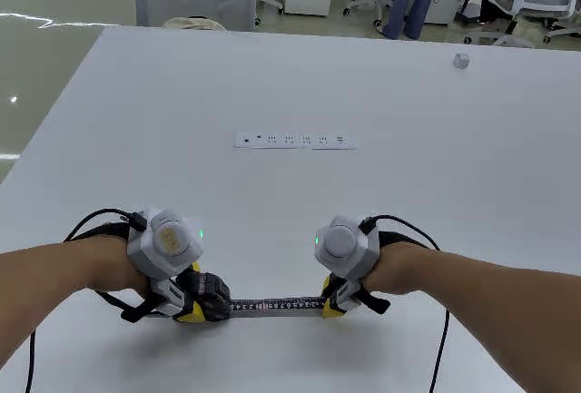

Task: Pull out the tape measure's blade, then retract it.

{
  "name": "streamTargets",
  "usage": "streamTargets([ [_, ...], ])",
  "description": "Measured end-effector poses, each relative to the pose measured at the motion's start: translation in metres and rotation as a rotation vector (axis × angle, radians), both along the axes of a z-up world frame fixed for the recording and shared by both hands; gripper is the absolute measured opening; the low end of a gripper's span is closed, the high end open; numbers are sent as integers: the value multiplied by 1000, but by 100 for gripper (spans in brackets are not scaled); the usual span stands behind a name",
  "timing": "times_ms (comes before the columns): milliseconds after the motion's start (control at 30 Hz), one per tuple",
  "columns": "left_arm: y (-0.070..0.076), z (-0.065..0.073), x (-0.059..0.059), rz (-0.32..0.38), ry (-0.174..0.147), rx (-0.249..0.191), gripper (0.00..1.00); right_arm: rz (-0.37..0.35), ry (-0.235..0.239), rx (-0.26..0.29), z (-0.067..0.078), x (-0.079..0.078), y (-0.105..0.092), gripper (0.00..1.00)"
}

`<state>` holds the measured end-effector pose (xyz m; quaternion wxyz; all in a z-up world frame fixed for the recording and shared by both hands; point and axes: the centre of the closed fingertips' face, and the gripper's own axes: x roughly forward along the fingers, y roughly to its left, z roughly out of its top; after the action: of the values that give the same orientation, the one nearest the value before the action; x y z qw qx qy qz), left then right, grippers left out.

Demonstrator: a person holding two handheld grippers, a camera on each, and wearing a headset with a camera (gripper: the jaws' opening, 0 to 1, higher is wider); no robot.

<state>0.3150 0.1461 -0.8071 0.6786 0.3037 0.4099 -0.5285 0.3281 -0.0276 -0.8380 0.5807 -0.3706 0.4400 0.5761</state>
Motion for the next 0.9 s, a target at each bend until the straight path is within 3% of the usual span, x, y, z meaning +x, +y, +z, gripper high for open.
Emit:
streamTargets([
  [900,0,0,0,7,2,3,34,-25,3,-2,1,1,-17,11],
])
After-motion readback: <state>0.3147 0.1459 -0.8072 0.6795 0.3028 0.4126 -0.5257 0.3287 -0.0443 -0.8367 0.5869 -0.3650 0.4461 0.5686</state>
